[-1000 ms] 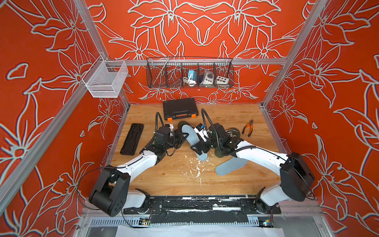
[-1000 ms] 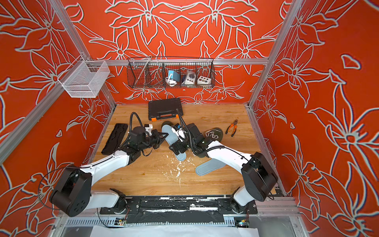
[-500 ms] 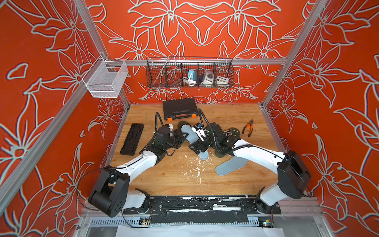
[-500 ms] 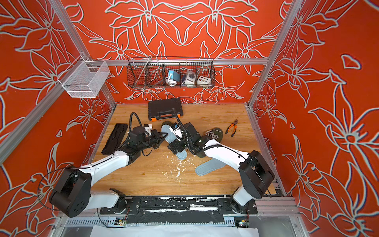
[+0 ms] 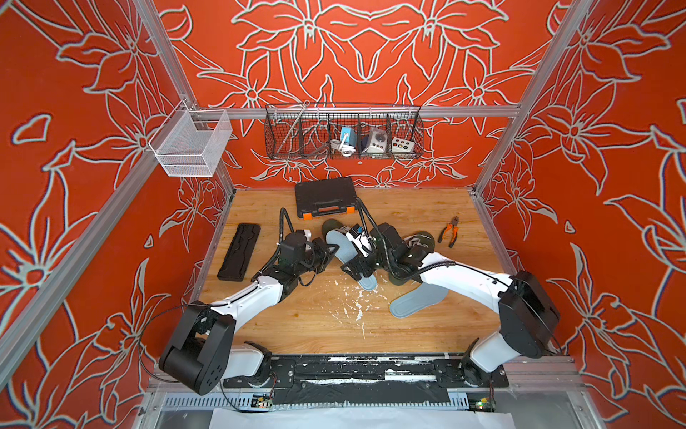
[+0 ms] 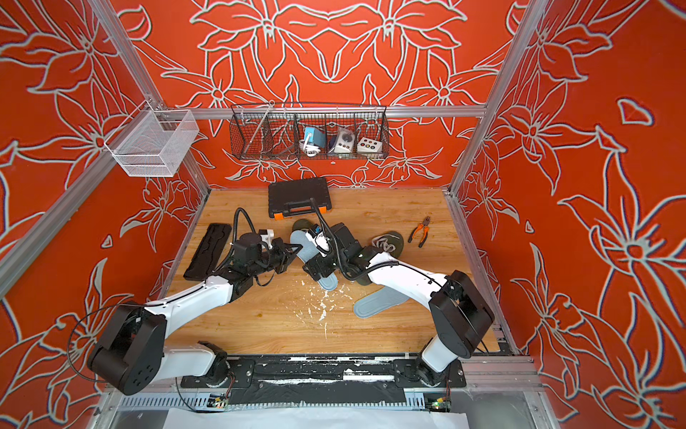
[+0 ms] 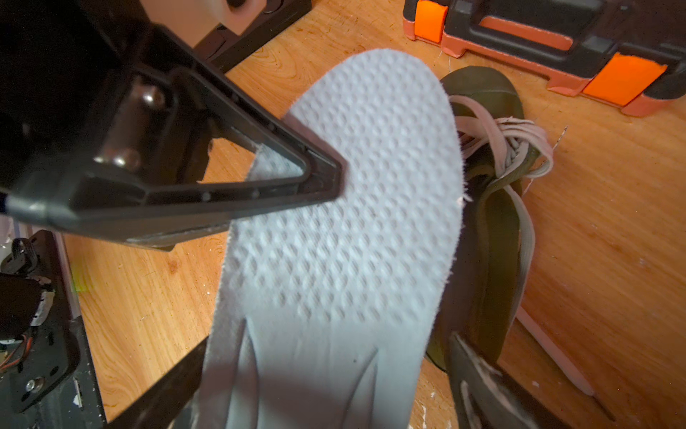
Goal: Insert the insole into the shoe
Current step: Pick up the insole from the center of the board.
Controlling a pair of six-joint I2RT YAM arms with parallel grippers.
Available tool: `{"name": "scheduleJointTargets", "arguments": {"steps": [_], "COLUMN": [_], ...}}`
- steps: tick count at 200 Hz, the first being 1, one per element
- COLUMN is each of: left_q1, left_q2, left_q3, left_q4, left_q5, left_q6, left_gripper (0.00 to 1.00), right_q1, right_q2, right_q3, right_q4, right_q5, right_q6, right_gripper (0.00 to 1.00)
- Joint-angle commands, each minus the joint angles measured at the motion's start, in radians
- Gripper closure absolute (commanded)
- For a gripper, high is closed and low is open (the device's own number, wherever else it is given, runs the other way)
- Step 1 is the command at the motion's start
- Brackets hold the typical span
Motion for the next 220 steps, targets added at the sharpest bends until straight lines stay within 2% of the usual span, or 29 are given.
{"name": "scheduleJointTargets", "arguments": {"steps": [1, 11, 30, 59, 77, 102, 122, 135, 158, 193, 220], "left_q1": [0.009, 0.011, 0.015, 0.02, 0.022, 0.023, 0.028, 0.029, 0.031, 0.034, 0.034], "left_q2": [-0.027, -0.027, -0.032, -0.043, -0.045, -0.045, -0.045, -0.045, -0.044, -0.036, 0.005], "left_q3": [-0.005, -0.008, -0.014, -0.02, -0.021, -0.029, -0.028, -0.025, -0.01, 0.07, 0.15], "left_q4": [0.04, 0.043, 0.052, 0.053, 0.053, 0.056, 0.045, 0.036, 0.006, -0.128, -0.201], "left_q5": [0.025, 0.031, 0.037, 0.038, 0.041, 0.044, 0.044, 0.044, 0.043, 0.019, 0.044], "left_q6": [-0.02, -0.022, -0.029, -0.032, -0.032, -0.032, -0.024, -0.015, 0.017, 0.142, 0.267], "left_gripper": [1.0, 1.0, 1.0, 1.0, 1.0, 1.0, 0.82, 0.67, 0.52, 0.42, 0.42], "right_q1": [0.006, 0.006, 0.005, 0.004, 0.005, 0.004, 0.005, 0.005, 0.005, -0.029, -0.057], "right_q2": [0.024, 0.03, 0.036, 0.043, 0.045, 0.058, 0.065, 0.071, 0.092, 0.127, 0.119], "right_q3": [0.03, 0.035, 0.039, 0.043, 0.049, 0.08, 0.109, 0.135, 0.196, 0.279, 0.285], "right_q4": [0.002, -0.001, 0.004, 0.016, 0.007, -0.05, -0.108, -0.162, -0.291, -0.485, -0.531], "right_q5": [-0.019, -0.028, -0.039, -0.05, -0.044, -0.034, -0.029, -0.014, 0.011, 0.019, -0.081], "right_q6": [0.002, 0.008, 0.024, 0.043, 0.037, 0.019, 0.012, 0.012, 0.002, 0.011, -0.02], "right_gripper": [0.12, 0.12, 0.02, 0.02, 0.07, 0.24, 0.36, 0.4, 0.43, 0.51, 0.53]}}
